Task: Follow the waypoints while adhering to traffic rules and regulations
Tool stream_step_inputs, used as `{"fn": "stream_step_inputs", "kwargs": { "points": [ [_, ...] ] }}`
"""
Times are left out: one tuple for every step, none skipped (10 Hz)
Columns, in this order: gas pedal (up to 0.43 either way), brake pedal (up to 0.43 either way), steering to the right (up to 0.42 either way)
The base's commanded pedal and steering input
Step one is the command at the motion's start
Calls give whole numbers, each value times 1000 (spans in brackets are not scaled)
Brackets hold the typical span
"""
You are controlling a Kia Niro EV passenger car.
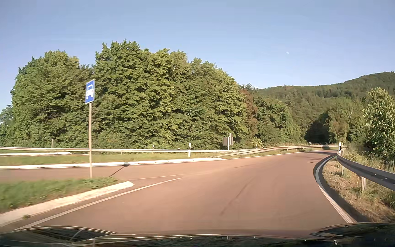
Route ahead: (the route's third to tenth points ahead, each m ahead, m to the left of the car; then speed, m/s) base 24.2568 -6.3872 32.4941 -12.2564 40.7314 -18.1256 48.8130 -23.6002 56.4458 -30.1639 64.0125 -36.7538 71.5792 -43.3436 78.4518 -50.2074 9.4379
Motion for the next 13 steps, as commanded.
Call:
{"fn": "stream_step_inputs", "kwargs": {
  "points": [
    [197,0,157],
    [197,0,157],
    [197,0,156],
    [209,0,154],
    [209,0,151],
    [209,0,144],
    [209,0,136],
    [209,0,130],
    [209,0,122],
    [209,0,116],
    [220,0,111],
    [228,0,105],
    [228,0,101]
  ]
}}
